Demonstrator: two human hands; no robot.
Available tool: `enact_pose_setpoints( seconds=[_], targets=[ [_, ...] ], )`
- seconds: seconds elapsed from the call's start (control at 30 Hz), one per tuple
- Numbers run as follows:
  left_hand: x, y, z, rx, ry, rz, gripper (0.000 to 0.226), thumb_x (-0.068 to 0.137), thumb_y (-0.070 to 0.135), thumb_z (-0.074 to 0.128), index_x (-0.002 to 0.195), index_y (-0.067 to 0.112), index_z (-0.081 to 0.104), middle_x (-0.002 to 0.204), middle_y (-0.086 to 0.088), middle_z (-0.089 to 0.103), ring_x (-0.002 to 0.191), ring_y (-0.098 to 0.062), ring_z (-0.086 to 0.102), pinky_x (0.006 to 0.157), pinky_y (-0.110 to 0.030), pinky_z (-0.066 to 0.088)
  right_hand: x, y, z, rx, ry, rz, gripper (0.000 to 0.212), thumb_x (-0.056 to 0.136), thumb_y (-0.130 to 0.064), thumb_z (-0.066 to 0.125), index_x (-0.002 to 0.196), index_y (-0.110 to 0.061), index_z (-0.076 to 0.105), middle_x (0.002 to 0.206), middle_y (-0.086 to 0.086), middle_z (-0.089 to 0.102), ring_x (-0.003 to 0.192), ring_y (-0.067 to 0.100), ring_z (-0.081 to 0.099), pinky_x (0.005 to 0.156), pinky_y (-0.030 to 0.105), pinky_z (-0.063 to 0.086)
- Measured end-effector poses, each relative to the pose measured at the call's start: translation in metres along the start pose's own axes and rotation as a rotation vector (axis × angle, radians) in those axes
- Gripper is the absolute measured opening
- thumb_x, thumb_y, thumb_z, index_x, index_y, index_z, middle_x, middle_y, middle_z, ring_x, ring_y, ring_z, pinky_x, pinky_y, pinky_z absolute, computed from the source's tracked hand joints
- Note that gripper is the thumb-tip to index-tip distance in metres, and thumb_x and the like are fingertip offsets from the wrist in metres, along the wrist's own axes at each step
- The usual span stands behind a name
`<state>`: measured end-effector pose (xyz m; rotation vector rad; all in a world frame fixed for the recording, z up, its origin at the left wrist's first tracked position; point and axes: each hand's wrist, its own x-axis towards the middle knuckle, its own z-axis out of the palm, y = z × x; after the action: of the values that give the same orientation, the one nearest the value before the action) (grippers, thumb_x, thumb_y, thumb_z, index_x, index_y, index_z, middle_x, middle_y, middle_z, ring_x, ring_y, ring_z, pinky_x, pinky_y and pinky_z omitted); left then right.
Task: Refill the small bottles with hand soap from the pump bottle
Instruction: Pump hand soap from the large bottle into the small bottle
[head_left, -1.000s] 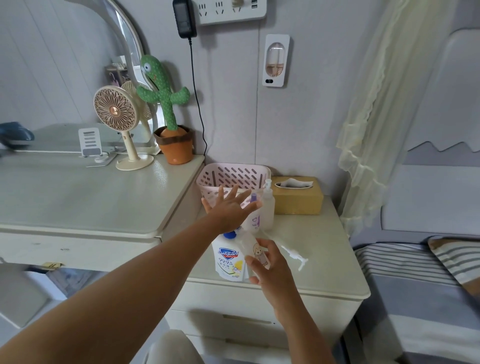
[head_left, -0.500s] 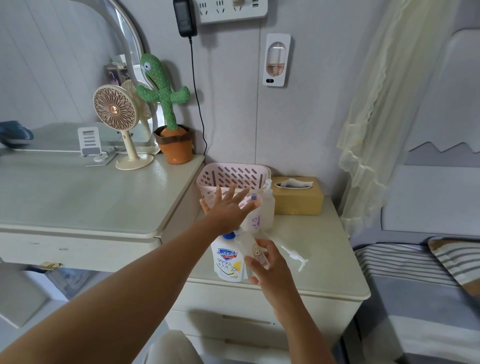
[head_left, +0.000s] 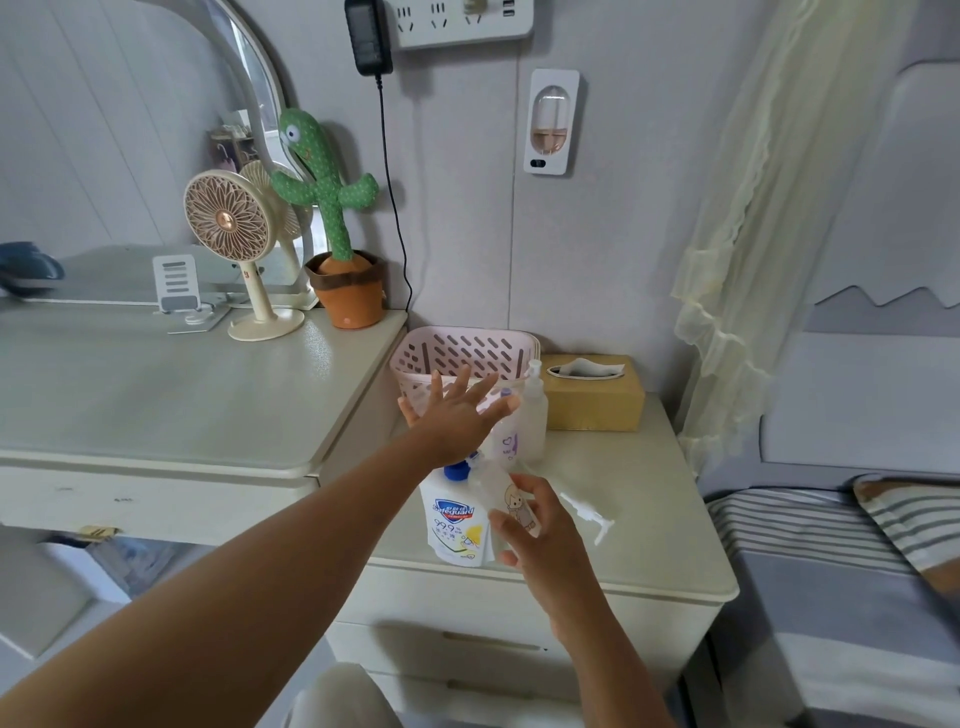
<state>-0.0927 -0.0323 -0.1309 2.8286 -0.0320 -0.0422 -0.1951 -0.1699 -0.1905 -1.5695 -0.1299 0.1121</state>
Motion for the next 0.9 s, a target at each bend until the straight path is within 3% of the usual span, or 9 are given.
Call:
enact_pose_setpoints(
  seconds=[0.63,0.9],
  targets=[
    [-0.0009,0.0005,0.0002,0.012,-0.019,-0.005,0.065,0.087,0.072,0.014,0.147,0.045,0.009,0.158,0.007,-0.007,0.144,-0.026,-0.016,0.105,-0.065,-0.015,0.0003,0.0029,0.0031,0.015,0.005,0.012,0.034,0.089,-0.013,0.062,0.119,-0.022,0.049,0.112,0.000,0.062,0.097,0.017,0.061,0.058,0.016,0.049],
    [-0.0028,0.0036,-0.0027,0.038,-0.029,-0.001,0.068,0.087,0.072,0.013,0.147,0.043,0.007,0.158,0.005,-0.010,0.143,-0.027,-0.018,0.103,-0.065,-0.016,-0.0046,-0.0010,0.0012,-0.003,0.002,-0.005,0.034,0.090,-0.014,0.061,0.120,-0.022,0.048,0.112,-0.003,0.060,0.094,0.011,0.060,0.056,0.014,0.049]
  ],
)
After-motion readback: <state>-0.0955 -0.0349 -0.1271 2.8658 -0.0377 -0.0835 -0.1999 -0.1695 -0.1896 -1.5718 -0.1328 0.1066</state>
